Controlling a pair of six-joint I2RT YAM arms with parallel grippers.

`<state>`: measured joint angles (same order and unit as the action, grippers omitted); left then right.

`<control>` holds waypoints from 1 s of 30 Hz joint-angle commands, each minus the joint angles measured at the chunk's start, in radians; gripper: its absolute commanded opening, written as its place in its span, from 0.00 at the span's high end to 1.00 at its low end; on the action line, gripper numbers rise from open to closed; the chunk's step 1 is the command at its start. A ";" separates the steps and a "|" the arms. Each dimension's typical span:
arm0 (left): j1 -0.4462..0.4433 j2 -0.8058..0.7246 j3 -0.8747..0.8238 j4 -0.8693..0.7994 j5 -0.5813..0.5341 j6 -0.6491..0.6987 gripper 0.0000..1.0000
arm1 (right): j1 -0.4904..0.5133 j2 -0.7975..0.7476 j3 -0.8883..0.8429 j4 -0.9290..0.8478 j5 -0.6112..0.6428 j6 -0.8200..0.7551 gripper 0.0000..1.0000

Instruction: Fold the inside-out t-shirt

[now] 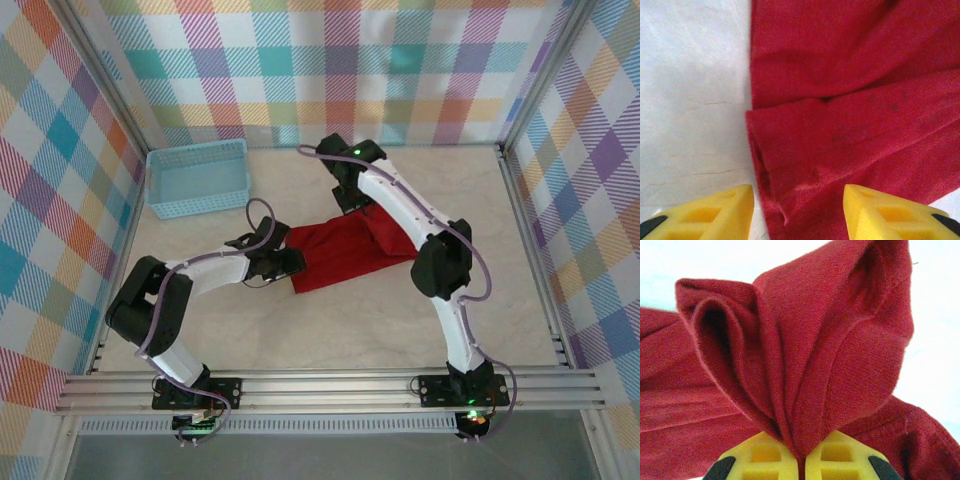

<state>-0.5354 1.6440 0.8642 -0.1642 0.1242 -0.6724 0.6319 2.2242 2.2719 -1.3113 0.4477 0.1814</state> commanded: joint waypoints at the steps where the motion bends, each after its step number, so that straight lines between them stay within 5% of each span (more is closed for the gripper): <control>1: -0.011 0.022 -0.035 0.094 0.051 -0.027 0.52 | 0.013 0.010 0.027 -0.029 -0.114 0.104 1.00; 16: -0.041 0.076 -0.068 0.152 0.051 -0.040 0.66 | 0.105 0.004 -0.004 0.039 -0.253 0.207 1.00; 30: -0.044 0.051 -0.091 0.157 0.040 -0.047 0.65 | 0.132 0.062 -0.041 0.115 -0.296 0.256 1.00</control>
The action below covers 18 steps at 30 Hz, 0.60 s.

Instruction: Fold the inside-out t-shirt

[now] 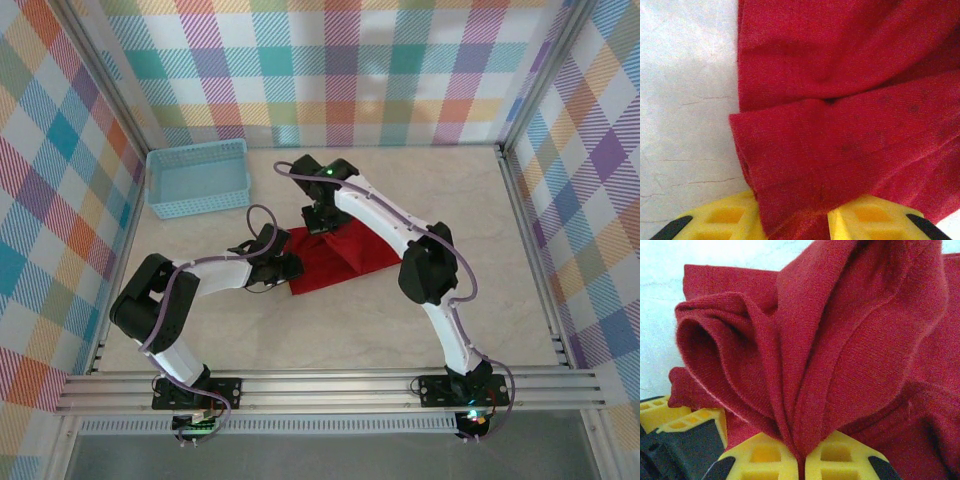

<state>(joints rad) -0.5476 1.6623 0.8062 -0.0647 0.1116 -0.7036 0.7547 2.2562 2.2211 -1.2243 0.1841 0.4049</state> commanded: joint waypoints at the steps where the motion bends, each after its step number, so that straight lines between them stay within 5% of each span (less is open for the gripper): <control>1: -0.032 0.031 -0.034 0.057 0.052 -0.015 0.65 | 0.009 0.040 0.014 0.033 -0.035 0.037 1.00; 12: -0.043 0.018 -0.065 0.070 0.046 -0.024 0.65 | 0.010 0.125 0.098 0.060 -0.112 0.064 0.92; 18: -0.043 -0.087 -0.093 0.015 -0.023 -0.030 0.60 | 0.009 0.074 0.138 0.032 -0.172 0.026 0.61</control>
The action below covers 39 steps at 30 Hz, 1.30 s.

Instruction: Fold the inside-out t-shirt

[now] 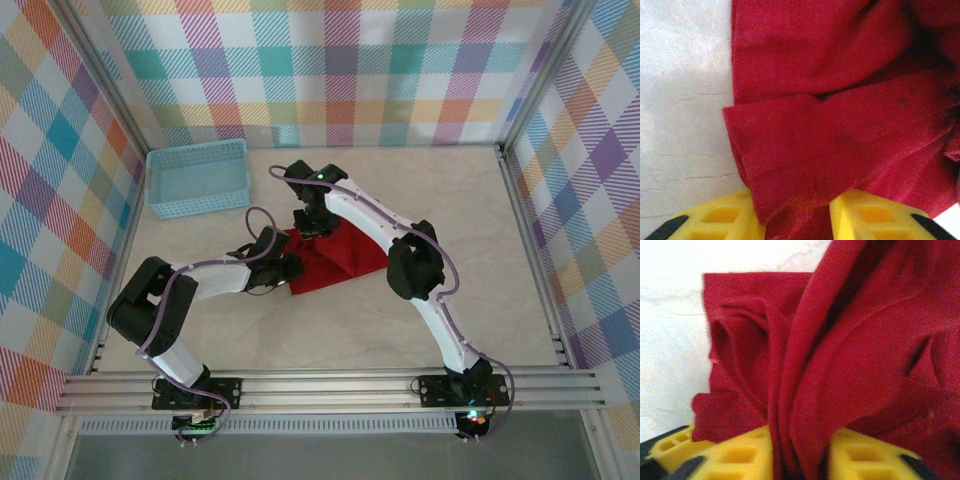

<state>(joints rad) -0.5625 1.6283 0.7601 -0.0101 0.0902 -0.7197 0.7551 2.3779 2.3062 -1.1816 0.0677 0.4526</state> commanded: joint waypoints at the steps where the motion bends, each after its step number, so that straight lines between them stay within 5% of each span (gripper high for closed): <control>1: -0.028 -0.101 -0.060 -0.066 -0.035 -0.017 0.57 | 0.009 -0.081 0.061 -0.020 -0.076 -0.038 0.56; 6: -0.026 -0.366 -0.093 -0.255 -0.212 -0.012 0.48 | -0.005 -0.354 -0.121 0.048 -0.021 -0.094 0.44; 10: -0.031 -0.473 -0.037 -0.381 -0.225 0.028 0.44 | -0.134 -0.539 -0.435 0.208 -0.001 -0.096 0.42; 17: -0.148 -0.286 0.193 -0.358 -0.146 0.022 0.43 | -0.231 -0.508 -0.696 0.362 0.077 -0.113 0.43; 21: -0.207 -0.127 0.349 -0.321 -0.118 0.002 0.44 | -0.313 -0.534 -0.846 0.541 -0.093 -0.075 0.43; 29: -0.187 0.138 0.401 -0.180 -0.057 -0.059 0.48 | -0.339 -0.440 -0.762 0.582 -0.175 -0.121 0.45; 39: -0.071 0.143 0.192 -0.139 -0.075 -0.061 0.50 | -0.393 -0.298 -0.717 0.501 -0.048 -0.046 0.45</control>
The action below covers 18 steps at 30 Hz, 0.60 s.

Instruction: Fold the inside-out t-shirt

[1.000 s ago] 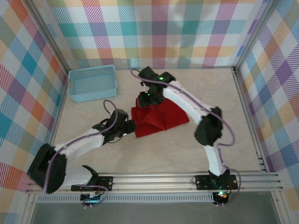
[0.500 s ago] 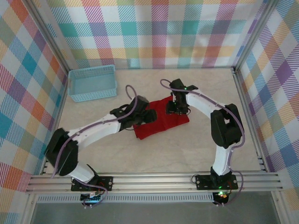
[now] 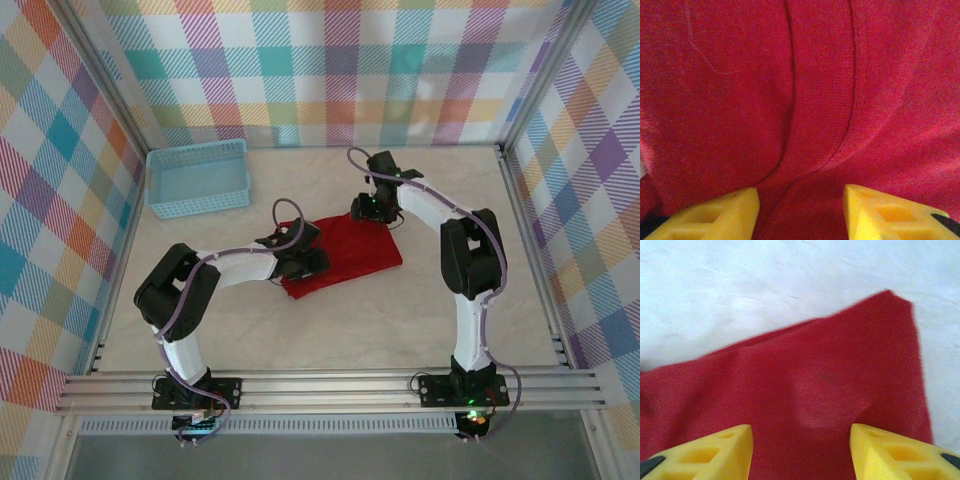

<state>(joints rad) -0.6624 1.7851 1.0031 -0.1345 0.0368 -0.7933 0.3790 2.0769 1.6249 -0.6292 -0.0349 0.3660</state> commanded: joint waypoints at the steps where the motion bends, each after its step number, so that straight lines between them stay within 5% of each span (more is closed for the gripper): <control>1: 0.038 -0.018 -0.059 -0.018 -0.022 0.021 0.50 | -0.017 -0.013 -0.075 -0.045 0.059 0.050 0.45; 10: 0.067 0.038 0.159 -0.224 0.000 0.268 0.48 | 0.076 -0.352 -0.588 0.112 -0.024 0.177 0.49; 14: 0.063 -0.059 0.185 -0.306 -0.091 0.290 0.44 | 0.106 -0.486 -0.568 0.061 0.051 0.153 0.45; 18: 0.054 -0.167 0.101 -0.299 -0.096 0.216 0.42 | 0.092 -0.417 -0.419 0.032 0.138 0.079 0.43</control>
<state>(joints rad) -0.6018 1.7081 1.1488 -0.3698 -0.0250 -0.5575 0.4904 1.6253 1.1061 -0.5953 0.0280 0.4923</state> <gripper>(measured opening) 0.579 0.566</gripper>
